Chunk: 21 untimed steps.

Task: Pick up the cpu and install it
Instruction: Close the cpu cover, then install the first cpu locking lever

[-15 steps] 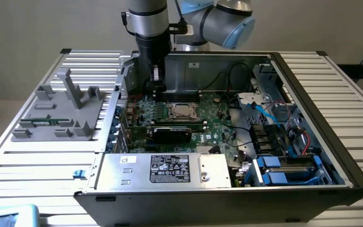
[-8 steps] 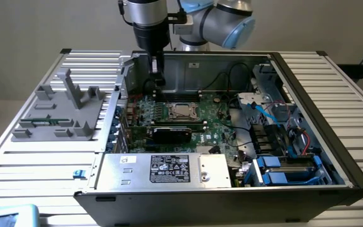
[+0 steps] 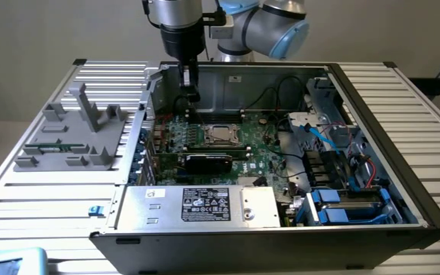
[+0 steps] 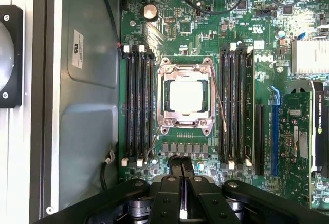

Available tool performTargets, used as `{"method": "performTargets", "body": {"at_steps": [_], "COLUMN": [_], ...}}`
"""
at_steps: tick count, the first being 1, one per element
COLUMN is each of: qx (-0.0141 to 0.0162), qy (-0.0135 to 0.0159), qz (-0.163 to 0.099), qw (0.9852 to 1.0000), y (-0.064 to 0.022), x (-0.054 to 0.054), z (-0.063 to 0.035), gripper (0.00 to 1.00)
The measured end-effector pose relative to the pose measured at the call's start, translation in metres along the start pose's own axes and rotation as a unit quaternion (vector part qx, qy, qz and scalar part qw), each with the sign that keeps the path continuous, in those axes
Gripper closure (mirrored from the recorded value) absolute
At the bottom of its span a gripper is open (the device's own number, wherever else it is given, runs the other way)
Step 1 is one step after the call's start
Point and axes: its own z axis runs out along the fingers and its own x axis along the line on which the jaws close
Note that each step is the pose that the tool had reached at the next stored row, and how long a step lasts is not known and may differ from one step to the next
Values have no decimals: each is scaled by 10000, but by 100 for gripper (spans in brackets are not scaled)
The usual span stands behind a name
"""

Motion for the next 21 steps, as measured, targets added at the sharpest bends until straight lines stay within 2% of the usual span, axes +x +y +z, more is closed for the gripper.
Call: {"method": "performTargets", "body": {"at_steps": [12, 16, 21], "qx": [-2, -25, -57], "qy": [-2, -28, -63], "qz": [25, 330, 752], "qw": [10000, 9994, 9971], "y": [0, 0, -1], "x": [0, 0, 0], "z": [0, 2, 5], "gripper": [89, 89, 89]}}
